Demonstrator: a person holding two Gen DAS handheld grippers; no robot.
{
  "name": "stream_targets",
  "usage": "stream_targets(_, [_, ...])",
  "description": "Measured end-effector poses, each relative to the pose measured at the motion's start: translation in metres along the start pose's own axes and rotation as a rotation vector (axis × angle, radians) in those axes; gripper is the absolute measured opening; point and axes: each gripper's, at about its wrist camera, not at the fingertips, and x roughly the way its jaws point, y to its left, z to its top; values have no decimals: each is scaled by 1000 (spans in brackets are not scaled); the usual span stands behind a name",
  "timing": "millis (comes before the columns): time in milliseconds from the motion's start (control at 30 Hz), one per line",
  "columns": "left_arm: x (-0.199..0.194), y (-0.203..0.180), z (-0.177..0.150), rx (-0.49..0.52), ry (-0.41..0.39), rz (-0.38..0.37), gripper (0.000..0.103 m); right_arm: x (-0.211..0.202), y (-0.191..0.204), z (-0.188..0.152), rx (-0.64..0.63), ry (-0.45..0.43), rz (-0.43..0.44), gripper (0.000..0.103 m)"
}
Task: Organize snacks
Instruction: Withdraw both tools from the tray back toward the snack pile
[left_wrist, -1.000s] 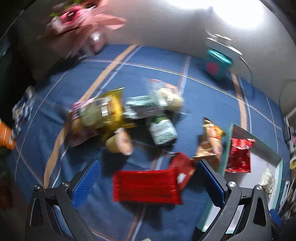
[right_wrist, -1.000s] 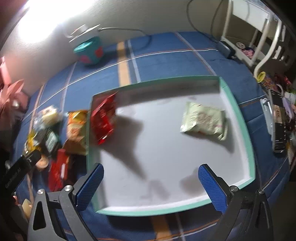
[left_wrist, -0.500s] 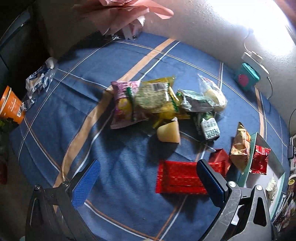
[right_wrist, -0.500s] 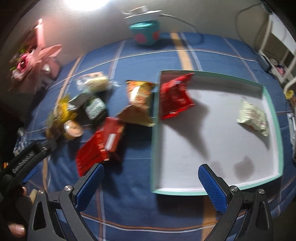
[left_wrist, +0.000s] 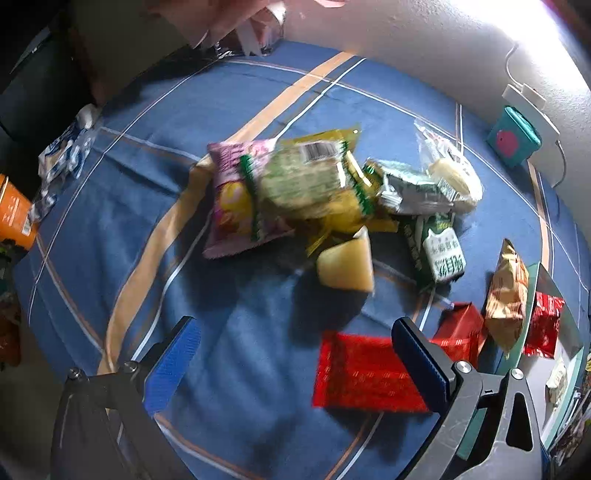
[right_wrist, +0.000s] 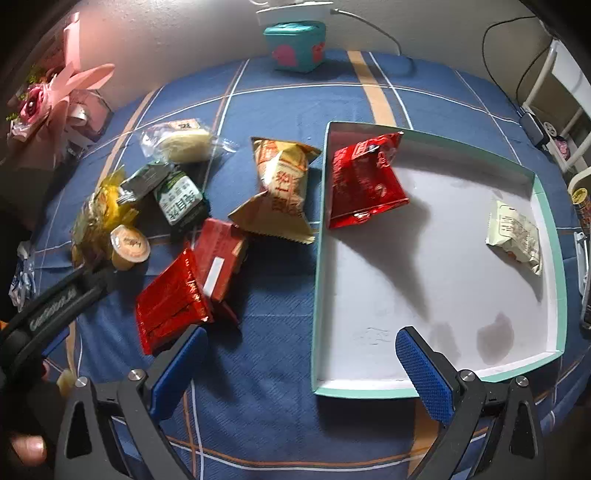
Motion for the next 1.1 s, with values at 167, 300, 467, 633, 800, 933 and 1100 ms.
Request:
stream_targets(167, [18,-17,7,40,-7,28,103,-4,-6,5,5,-8,-3,103])
stream_targets(300, [31,-19,6,56,23,79,103,-7,-10,10,18,-17,-1,103])
stream_targets(467, [46,-11,-4,53,110,144,103,-10,-14,12,24,-23,3,103])
stream_targets(633, [47,3,-16,-12,170,99,103,-8,-18,6,26,-9,-7,103])
stream_targets(800, [45,1,-33,-3,215,62,103,-3,-27,0,42,11,-9,103])
stream_targets(933, [40,0,-41,4,223,54,103,-2,-36,-5,66,20,-10,103])
stream_targets(1100, [19,-3,-41,12,172,13,103,-4,-47,-8,99,18,-5,103])
